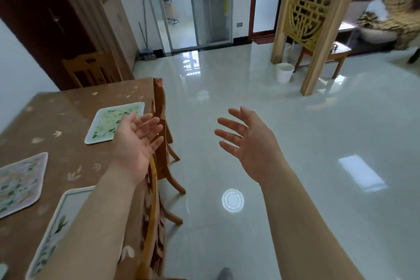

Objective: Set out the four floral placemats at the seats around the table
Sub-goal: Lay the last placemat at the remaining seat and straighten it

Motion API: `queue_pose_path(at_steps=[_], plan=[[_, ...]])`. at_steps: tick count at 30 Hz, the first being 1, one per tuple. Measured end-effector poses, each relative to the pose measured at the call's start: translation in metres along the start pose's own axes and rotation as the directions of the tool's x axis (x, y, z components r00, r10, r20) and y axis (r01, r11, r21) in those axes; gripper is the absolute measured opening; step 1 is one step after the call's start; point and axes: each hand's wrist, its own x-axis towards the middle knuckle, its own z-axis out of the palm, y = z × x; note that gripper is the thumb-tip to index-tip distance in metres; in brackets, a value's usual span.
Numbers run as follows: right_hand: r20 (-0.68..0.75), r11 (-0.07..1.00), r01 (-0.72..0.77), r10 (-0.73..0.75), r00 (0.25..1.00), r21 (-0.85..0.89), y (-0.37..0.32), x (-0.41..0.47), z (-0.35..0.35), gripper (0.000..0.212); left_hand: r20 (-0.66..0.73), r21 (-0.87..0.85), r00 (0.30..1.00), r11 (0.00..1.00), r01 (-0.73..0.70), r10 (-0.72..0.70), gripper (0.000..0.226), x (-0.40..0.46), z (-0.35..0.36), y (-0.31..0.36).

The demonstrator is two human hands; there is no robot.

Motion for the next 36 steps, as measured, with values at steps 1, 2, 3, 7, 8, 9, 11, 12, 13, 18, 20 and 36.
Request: queue_pose_path(at_steps=[1,2,3,7,8,9,11,12,13,18,20,36], plan=[[0.023,1.0,-0.01,0.011,1.0,-0.022,-0.005,0.015,0.009,0.037,-0.027,-0.014,1.0,1.0,-0.01,0.01,0.04,0.012,0.0,0.002],[0.047,0.999,-0.014,0.016,0.999,-0.047,-0.009,0.031,0.019,0.036,-0.052,-0.031,0.998,0.999,-0.021,0.02,0.04,0.025,0.001,0.005],[0.071,0.997,-0.013,0.019,0.997,-0.074,-0.014,0.048,0.031,0.036,-0.076,-0.05,0.997,0.998,-0.031,0.027,0.041,0.04,0.003,0.007],[0.167,0.985,0.01,0.02,0.986,-0.175,-0.037,0.122,0.087,0.036,-0.141,-0.122,0.989,0.991,-0.057,0.039,0.043,0.112,0.013,0.021],[0.193,0.981,0.011,0.026,0.981,-0.193,-0.044,0.142,0.104,0.037,-0.158,-0.135,0.987,0.989,-0.06,0.038,0.044,0.132,0.016,0.027],[0.214,0.977,0.011,0.036,0.976,-0.213,-0.051,0.161,0.121,0.037,-0.179,-0.145,0.983,0.987,-0.063,0.037,0.044,0.152,0.018,0.036],[0.251,0.968,0.014,0.051,0.967,-0.252,-0.064,0.199,0.156,0.036,-0.223,-0.144,0.974,0.986,-0.082,0.048,0.044,0.192,0.02,0.056],[0.274,0.964,0.02,0.055,0.96,-0.263,-0.069,0.216,0.173,0.036,-0.245,-0.144,0.967,0.984,-0.102,0.065,0.045,0.211,0.018,0.065],[0.298,0.964,0.024,0.058,0.953,-0.265,-0.074,0.233,0.189,0.035,-0.265,-0.15,0.961,0.981,-0.125,0.082,0.045,0.23,0.016,0.075],[0.382,0.965,-0.026,0.129,0.915,-0.262,-0.074,0.307,0.259,0.037,-0.346,-0.144,0.929,0.971,-0.191,0.132,0.042,0.298,0.0,0.109],[0.405,0.961,-0.053,0.164,0.9,-0.272,-0.069,0.337,0.283,0.036,-0.39,-0.149,0.908,0.962,-0.23,0.156,0.04,0.319,-0.012,0.118],[0.672,0.834,-0.217,0.541,0.505,-0.508,0.014,0.562,0.49,0.037,-0.886,-0.189,0.463,0.887,-0.422,0.031,0.032,0.453,-0.072,0.14]])
